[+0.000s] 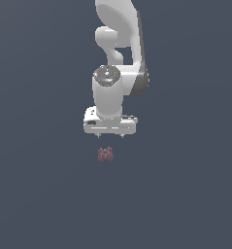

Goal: Pick up the object and move it to a goal position.

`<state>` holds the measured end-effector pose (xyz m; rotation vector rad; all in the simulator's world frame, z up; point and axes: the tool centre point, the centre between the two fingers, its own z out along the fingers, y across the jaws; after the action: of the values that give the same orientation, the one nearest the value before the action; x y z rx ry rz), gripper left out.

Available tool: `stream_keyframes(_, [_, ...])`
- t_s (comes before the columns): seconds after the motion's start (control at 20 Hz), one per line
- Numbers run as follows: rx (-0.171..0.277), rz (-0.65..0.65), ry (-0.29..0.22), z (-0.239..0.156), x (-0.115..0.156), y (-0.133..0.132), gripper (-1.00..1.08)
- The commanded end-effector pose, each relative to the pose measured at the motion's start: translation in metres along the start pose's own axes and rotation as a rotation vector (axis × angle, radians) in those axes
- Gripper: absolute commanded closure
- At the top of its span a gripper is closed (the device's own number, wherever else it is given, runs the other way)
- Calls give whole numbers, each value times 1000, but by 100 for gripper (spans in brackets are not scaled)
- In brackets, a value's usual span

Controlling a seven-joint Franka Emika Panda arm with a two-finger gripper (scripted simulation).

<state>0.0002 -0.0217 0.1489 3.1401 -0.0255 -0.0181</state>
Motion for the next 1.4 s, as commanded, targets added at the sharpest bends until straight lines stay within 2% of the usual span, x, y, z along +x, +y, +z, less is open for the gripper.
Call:
stream_keyframes(0.0, [-1,-17,1,7,4,3,-92])
stream_keyframes(0.6, [0,-137,10,53,32,24,-92])
stream_keyframes(1.05, [0,-146,10,62,34,26,-92])
stream_keyframes(1.35, [1,-149,11,89,33,26,-92])
